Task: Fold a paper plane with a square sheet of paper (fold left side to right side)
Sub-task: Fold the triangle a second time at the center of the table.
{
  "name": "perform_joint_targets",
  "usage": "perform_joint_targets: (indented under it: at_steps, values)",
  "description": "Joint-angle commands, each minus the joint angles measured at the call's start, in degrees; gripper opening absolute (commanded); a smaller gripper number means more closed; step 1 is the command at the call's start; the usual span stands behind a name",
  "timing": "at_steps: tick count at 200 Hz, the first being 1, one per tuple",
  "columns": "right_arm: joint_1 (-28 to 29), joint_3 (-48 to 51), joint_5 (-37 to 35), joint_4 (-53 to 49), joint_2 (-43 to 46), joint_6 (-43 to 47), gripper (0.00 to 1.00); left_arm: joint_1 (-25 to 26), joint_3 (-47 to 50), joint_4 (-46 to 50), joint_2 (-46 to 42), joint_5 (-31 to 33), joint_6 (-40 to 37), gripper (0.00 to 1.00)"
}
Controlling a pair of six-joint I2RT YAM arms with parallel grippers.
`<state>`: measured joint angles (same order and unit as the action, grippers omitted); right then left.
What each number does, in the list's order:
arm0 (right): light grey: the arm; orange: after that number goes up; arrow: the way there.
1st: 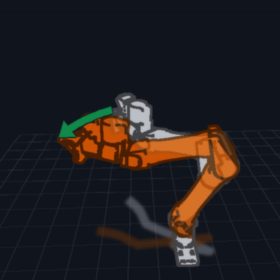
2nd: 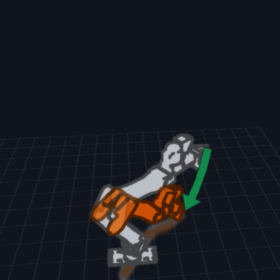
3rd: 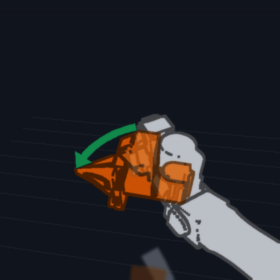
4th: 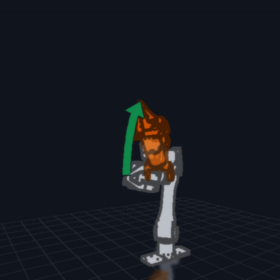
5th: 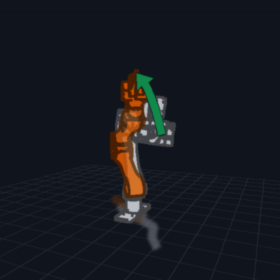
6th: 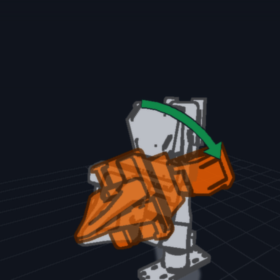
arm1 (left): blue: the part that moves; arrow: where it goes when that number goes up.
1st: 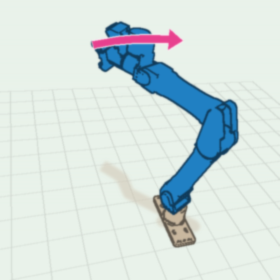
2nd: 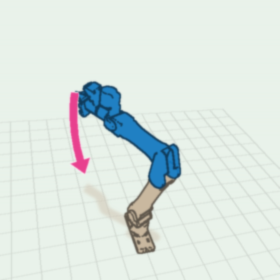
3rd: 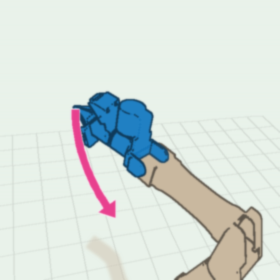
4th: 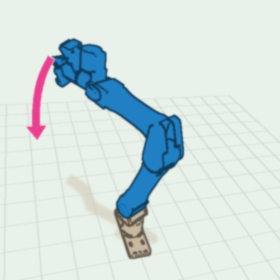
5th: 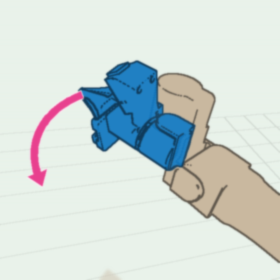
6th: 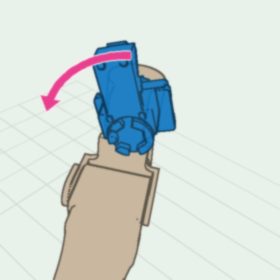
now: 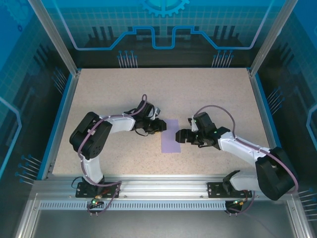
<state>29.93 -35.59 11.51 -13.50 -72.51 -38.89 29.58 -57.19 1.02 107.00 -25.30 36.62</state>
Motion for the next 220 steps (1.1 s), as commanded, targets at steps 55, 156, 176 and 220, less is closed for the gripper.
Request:
perform_joint_targets:
  at_steps: [55, 156, 176, 220]
  values:
    - [-0.9, 0.4, 3.6, -1.1, -0.8, -0.8, 0.80, 0.9, -0.1, -1.5, 4.6, 1.2, 0.8, 0.34]
    - [-5.8, -1.4, 15.6, 7.6, -12.1, -6.0, 0.63, 1.4, 3.6, -5.1, 6.0, 0.5, 1.2, 0.35]
    - [-5.7, -1.0, 15.1, 7.9, -12.3, -6.8, 0.62, 1.3, 4.5, -6.1, 6.1, 0.5, 1.5, 0.35]
    - [-5.5, -1.6, 15.9, 7.4, -13.5, -7.1, 0.62, 1.4, 5.0, -6.9, 6.0, 0.1, 1.7, 0.35]
